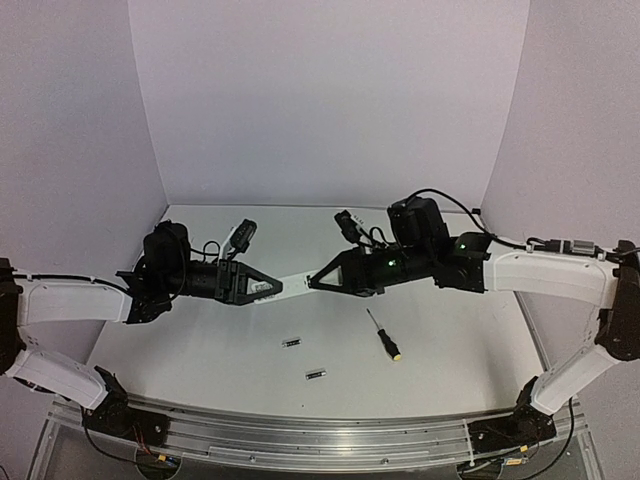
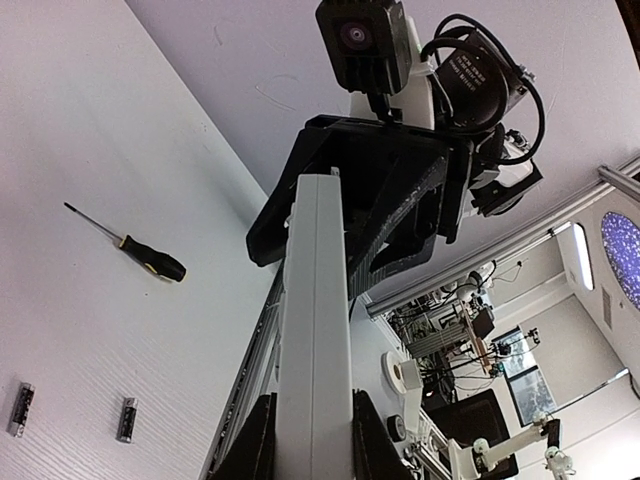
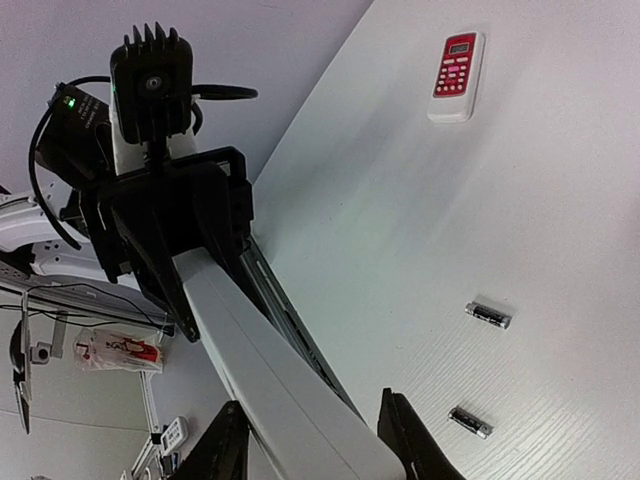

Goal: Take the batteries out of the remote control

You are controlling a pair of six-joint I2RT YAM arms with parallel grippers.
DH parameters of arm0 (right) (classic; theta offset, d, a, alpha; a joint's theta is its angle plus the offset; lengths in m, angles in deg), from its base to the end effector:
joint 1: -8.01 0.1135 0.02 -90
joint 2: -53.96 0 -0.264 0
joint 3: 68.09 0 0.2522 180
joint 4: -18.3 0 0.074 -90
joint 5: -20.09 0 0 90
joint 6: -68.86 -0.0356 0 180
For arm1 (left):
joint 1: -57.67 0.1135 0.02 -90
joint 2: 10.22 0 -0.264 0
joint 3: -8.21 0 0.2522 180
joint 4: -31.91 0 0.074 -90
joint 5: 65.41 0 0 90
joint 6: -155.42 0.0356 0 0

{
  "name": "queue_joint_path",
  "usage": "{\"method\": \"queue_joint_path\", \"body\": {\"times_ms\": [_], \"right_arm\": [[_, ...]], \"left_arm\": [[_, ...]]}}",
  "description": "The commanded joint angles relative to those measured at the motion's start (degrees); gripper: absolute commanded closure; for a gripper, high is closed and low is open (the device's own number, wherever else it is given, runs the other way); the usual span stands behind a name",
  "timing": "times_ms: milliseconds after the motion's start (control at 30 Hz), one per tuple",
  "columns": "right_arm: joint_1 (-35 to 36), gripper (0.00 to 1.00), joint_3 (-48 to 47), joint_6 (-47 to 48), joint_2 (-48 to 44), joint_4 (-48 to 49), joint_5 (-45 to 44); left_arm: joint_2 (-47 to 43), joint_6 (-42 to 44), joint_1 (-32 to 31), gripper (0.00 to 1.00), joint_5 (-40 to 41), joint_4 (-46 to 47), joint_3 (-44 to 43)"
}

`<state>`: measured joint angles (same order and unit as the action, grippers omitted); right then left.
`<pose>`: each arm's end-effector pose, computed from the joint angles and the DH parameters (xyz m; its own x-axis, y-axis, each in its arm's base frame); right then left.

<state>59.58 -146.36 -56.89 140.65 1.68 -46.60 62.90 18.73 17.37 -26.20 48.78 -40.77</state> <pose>0.2071 0.2836 0.2950 -0.7640 -0.0997 -0.6374 -0.6110 0.4291 0.6653 0.1875 -0.1952 0.2508 -0.7903 0.0671 -0.6091 0.6123 0.0493 -0.7891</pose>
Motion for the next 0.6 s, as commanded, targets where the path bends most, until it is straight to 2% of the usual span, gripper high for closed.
{"method": "queue_joint_path", "body": {"times_ms": [0,167,300,400,467,567], "right_arm": [[0.5,0.56,0.2,0.9,-0.9,-2.5,-7.1],[0.5,0.5,0.2,0.7,-1.5,-6.5,-11.4],[0.4,0.49,0.2,0.0,-1.9,-7.7,-11.9],[0.5,0.61,0.5,-0.1,-2.5,-8.1,-11.7],[0.5,0.74,0.5,-0.3,-2.6,-8.1,-10.9],[0.4,0.85,0.6,-0.8,-2.8,-8.2,-9.7]], "left_arm": [[-2.3,-1.9,-1.0,1.0,-1.5,3.8,0.0],[-4.5,-1.8,-1.0,1.0,-1.5,2.2,-0.3],[-5.7,-0.8,-1.0,1.0,-0.5,-0.5,-0.6],[-5.9,-0.2,-1.0,1.0,0.5,-3.1,-0.8],[-5.5,-0.1,-1.0,1.0,0.7,-4.0,-0.8],[-4.7,0.1,-1.0,1.0,1.5,-5.8,-1.0]]}}
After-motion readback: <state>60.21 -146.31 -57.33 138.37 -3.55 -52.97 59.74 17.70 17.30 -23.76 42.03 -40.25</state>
